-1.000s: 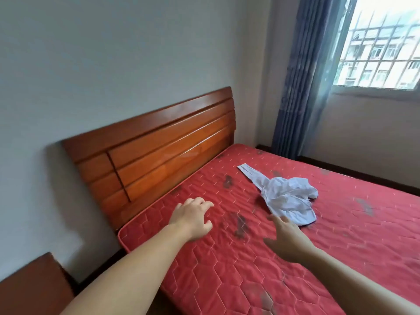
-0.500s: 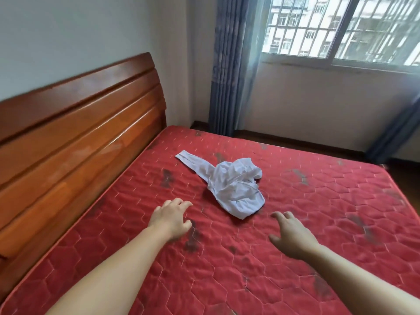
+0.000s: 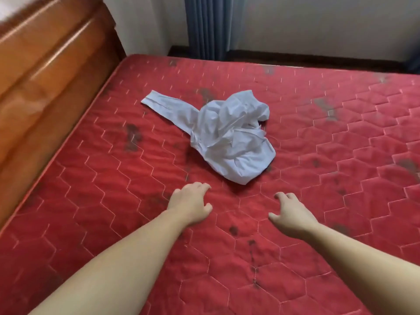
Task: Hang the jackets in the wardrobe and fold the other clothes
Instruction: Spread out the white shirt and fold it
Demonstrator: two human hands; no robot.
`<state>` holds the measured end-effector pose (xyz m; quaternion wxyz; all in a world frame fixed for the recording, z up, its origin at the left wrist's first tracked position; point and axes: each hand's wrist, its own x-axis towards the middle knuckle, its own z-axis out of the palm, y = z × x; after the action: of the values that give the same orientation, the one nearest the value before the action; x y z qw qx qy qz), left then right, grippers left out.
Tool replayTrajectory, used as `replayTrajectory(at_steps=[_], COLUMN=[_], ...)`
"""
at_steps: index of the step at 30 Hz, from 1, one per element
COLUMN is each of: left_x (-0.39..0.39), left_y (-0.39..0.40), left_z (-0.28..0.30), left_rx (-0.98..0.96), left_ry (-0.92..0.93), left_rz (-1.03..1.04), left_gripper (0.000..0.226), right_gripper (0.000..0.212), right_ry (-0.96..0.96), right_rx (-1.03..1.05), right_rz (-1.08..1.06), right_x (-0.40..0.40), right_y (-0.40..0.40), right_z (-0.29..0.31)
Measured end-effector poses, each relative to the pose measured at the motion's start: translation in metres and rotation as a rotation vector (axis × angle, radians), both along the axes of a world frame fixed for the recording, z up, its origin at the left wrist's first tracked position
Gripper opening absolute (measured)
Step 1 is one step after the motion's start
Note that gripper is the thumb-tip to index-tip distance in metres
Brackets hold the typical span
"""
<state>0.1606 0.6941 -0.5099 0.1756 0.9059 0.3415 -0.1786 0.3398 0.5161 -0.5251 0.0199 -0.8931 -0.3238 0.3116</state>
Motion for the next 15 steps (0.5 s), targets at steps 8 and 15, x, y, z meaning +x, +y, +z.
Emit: replayTrajectory(at_steps=[8, 15], left_x=[0.136, 0.146], left_y=[0.061, 0.086], left_z=[-0.158, -0.264], left_rx=[0.104, 0.1], left_ry=[0.024, -0.005], left_rz=[-0.203, -0.117], left_gripper=[0.044, 0.062], right_gripper=[0.067, 0.061], right_ry=[-0.126, -0.25], right_rx=[0.174, 0.137], right_rz=[0.051, 0.061], right_x=[0.065, 0.076], right_y=[0.11, 0.122], right_z=[-0.173, -0.273])
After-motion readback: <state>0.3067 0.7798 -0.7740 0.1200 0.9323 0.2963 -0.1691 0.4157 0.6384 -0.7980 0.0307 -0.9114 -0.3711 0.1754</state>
